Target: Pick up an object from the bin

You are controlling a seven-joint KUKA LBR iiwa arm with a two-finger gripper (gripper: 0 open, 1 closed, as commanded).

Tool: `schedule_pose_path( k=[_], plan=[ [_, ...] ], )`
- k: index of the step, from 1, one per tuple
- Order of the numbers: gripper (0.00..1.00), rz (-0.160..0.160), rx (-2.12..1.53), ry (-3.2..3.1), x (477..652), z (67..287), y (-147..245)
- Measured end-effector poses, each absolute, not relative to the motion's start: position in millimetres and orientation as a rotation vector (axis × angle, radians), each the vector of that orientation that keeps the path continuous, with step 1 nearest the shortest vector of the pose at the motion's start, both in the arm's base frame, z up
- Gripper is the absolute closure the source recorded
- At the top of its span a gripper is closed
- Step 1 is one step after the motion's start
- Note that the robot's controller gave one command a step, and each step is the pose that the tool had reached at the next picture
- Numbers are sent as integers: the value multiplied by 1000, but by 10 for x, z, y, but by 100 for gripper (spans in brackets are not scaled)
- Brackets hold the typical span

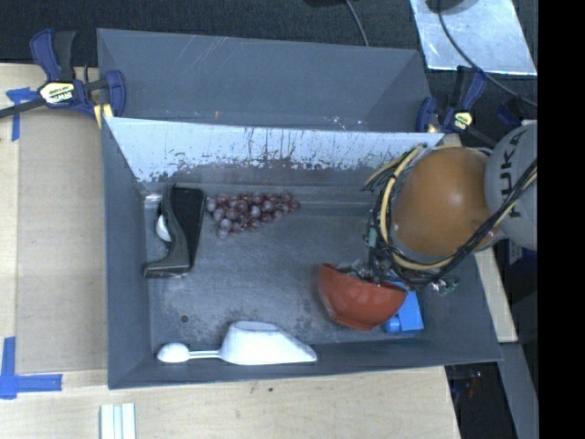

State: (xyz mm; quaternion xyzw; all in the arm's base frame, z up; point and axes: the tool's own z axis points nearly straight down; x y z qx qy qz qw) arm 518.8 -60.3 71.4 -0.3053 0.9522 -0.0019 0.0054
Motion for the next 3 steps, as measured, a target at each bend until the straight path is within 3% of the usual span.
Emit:
schedule_pose_path(
  k=[3],
  plan=[
    [100,-6,-957,2981,5188,713,-603]
  ],
)
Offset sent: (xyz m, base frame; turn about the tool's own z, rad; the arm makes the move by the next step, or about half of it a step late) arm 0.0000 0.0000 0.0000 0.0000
